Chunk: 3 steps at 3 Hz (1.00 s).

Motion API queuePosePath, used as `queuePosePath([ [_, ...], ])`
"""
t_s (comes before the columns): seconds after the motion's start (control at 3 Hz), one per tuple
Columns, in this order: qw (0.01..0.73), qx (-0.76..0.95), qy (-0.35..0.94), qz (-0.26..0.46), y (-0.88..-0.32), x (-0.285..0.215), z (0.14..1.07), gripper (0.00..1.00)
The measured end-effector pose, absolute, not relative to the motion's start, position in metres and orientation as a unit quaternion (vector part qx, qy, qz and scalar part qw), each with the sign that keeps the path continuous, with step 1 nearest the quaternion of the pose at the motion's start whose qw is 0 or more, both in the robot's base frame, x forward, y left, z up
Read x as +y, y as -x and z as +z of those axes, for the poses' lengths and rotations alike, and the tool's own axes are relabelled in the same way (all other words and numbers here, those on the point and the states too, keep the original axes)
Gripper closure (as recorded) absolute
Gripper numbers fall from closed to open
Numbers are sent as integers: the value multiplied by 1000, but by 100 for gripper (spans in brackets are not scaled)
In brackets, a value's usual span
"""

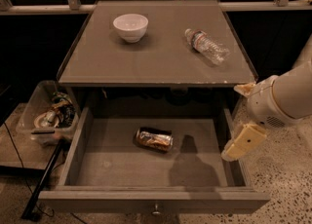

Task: Pick orange can from top drawer and place on counter

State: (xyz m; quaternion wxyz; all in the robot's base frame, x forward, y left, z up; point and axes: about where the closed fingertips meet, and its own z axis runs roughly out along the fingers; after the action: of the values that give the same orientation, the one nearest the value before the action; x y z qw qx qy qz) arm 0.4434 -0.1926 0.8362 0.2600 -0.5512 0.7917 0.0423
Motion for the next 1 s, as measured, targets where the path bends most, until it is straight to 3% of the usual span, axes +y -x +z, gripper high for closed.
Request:
queuePosePath([
  [1.0,282,799,525,81,-458,-149,788,0],
])
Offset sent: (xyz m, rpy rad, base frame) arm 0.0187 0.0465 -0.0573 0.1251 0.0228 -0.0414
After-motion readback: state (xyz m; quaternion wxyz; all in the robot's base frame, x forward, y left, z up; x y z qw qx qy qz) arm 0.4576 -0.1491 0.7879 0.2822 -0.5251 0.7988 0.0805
